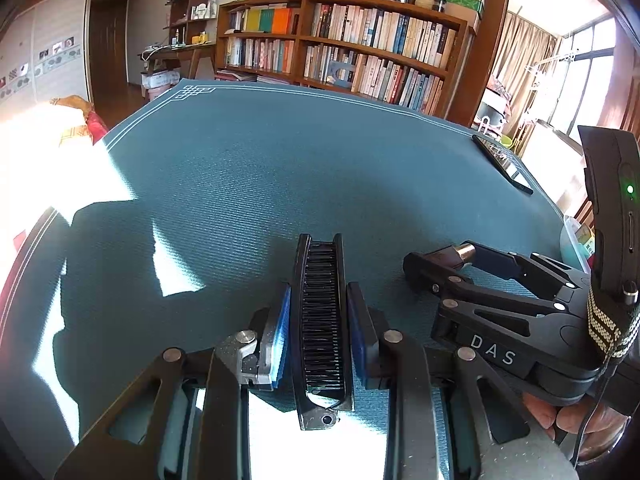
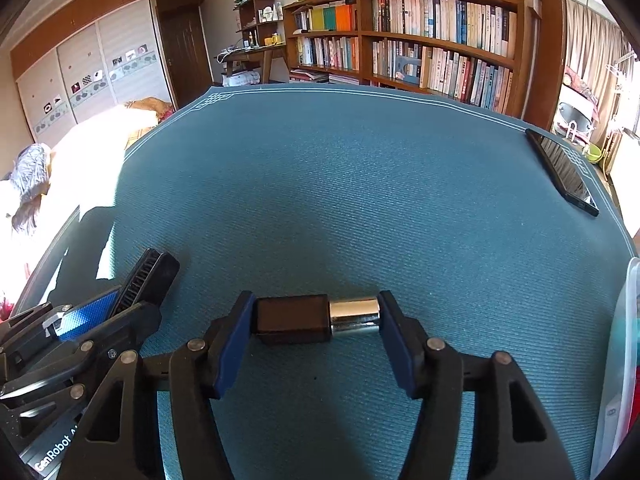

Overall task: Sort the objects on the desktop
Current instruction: 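Carry the comb and bottle over the bowl and open the right gripper to drop the bottle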

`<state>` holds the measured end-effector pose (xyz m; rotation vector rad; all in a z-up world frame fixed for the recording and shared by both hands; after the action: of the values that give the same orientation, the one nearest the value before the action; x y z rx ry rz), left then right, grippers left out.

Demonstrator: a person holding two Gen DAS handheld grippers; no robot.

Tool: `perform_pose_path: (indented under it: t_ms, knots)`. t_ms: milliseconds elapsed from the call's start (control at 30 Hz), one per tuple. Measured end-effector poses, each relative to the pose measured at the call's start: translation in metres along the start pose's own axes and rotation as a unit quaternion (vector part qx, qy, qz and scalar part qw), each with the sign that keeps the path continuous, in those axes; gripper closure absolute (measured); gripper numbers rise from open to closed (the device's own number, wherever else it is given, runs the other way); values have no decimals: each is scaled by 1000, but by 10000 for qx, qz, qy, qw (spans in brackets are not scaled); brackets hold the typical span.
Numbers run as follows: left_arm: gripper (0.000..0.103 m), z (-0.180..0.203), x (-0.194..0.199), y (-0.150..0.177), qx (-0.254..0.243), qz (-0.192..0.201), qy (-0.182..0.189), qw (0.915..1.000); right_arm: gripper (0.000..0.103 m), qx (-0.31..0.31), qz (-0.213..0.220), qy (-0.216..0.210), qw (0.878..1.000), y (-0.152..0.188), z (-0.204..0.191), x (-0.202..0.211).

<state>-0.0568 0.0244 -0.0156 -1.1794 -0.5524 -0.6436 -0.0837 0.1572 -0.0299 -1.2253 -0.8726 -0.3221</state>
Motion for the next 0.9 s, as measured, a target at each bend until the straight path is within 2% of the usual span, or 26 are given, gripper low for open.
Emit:
perform_pose_path:
  t_ms: [300, 900]
  knots:
    - [74, 0, 0, 3, -34, -2, 33, 10000, 38, -193, 110, 44, 9997, 4, 5, 11]
    - [74, 16, 7, 8, -346, 123, -5, 9993, 38, -559, 626, 406, 9956, 16, 21, 67]
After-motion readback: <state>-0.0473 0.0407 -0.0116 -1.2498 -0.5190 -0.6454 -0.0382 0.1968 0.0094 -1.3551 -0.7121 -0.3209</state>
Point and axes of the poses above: each gripper's, at about its wrist camera, not at the fingertips, and x roughly against the way its jaws point, z to its right, y to its underside, the point moved 5 cm from there along -x, roughly the way its jaws point, and after that the axes turned 12 degrees about x, right-handed, at the moved point
